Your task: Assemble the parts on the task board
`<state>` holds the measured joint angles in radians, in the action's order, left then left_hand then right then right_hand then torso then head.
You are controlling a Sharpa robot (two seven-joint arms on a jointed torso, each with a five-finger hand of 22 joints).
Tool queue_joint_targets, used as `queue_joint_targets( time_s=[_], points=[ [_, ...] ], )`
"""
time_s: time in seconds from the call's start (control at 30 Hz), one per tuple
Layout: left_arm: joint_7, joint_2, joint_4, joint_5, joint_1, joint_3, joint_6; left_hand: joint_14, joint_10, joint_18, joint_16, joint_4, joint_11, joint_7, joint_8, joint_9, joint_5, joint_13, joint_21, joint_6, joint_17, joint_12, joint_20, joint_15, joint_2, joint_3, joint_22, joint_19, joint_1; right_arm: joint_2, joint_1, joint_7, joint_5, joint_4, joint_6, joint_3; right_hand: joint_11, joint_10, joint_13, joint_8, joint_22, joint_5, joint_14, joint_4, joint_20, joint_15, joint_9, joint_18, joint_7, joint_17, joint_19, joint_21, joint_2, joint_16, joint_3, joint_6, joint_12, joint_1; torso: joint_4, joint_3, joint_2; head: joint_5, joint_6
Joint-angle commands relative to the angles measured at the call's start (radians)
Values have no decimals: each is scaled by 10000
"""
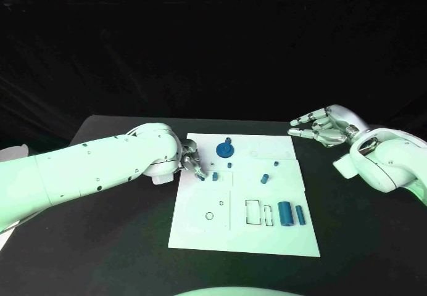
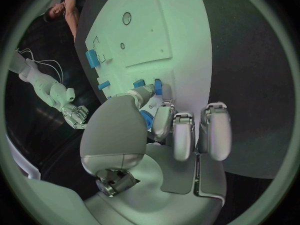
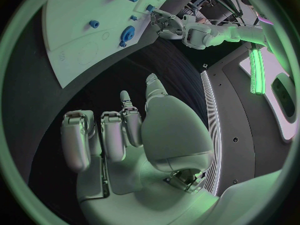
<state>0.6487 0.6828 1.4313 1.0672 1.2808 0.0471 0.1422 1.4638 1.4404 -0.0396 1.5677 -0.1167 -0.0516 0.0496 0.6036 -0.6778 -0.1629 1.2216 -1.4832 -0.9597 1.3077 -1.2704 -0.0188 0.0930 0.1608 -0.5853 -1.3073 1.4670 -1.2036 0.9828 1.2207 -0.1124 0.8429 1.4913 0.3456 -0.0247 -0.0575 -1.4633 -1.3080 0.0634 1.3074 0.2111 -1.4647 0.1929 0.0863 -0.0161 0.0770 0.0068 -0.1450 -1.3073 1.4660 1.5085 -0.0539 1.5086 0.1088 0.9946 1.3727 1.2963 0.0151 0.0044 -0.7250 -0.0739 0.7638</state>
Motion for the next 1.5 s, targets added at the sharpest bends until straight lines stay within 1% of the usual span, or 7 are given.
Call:
queue_joint_targets(
  time_s=[0.03,0.3,0.53,0.77,0.87,1.4,1.5],
  points=[
    [110,-72,-32,-82,-100,78,403,1070,77,68,31,303,-30,-388,59,-17,-10,34,31,-397,2631,-66,81,85,-34,-213,-1401,430,137,-1,-5,-34,19,13,-149,0,-6,-279,-1748,31,1612,52,-809,-11,27,-4,9,192,6,-1520,481,-38,35,-47,53,-49,-32,11,9,-1,-3,-5,-11],
    [103,-140,-84,-29,-101,81,381,1070,111,79,31,230,-61,-426,93,-37,-4,129,2,-448,2631,-146,106,112,-56,31,-1448,454,363,2,-5,-35,19,8,-145,0,-6,-279,-1748,31,1612,52,-809,-11,27,-4,9,192,6,-1520,481,-38,35,-47,53,-49,-32,11,1,0,-1,-14,14],
    [98,-164,-90,104,-101,85,391,1070,157,92,31,140,-97,-470,122,-50,1,253,-33,-519,2631,-252,137,144,-9,412,-1502,484,628,12,-5,-36,19,20,-144,0,-6,-279,-1748,31,1612,52,-809,-11,27,-4,9,192,6,-1520,481,-38,35,-47,53,-49,-32,11,0,2,1,-15,26],
    [103,-197,-111,217,-101,87,337,1070,195,107,31,-185,-113,-487,139,-51,-4,375,-72,-599,2631,-349,163,162,-70,907,-1565,517,1085,18,-5,-39,19,28,-137,0,-6,-279,-1748,31,1612,52,-809,-11,27,-4,9,192,6,-1520,481,-38,35,-47,53,-49,-32,11,6,6,1,-22,29],
    [105,-209,-125,231,-101,87,324,1070,206,111,31,-244,-117,-492,141,-52,-6,408,-80,-610,2631,-377,167,166,-94,986,-1578,523,1147,14,-5,-43,19,25,-136,0,-6,-279,-1748,31,1612,52,-809,-11,27,-4,9,192,6,-1520,481,-38,35,-47,53,-49,-32,11,3,13,-1,-24,24],
    [116,-251,-224,362,-102,89,304,1070,245,124,31,-425,-131,-508,166,-63,-9,512,-116,-661,2631,-463,179,178,-123,1288,-1633,550,1325,13,-5,-49,19,22,-132,0,-4,-274,-1740,31,1614,58,-807,-24,26,-6,9,191,7,-1509,482,-38,48,-55,61,-48,-45,36,-1,-4,5,-13,12],
    [116,-247,-237,364,-102,89,339,1070,279,130,31,-555,-138,-520,195,-76,-8,602,-132,-700,2631,-537,182,180,-72,1532,-1659,563,1450,15,-5,-50,19,23,-129,0,-4,-272,-1737,31,1612,58,-807,-24,25,-6,10,192,7,-1506,482,-39,52,-57,66,-48,-52,37,7,-6,0,-11,3]
  ],
)
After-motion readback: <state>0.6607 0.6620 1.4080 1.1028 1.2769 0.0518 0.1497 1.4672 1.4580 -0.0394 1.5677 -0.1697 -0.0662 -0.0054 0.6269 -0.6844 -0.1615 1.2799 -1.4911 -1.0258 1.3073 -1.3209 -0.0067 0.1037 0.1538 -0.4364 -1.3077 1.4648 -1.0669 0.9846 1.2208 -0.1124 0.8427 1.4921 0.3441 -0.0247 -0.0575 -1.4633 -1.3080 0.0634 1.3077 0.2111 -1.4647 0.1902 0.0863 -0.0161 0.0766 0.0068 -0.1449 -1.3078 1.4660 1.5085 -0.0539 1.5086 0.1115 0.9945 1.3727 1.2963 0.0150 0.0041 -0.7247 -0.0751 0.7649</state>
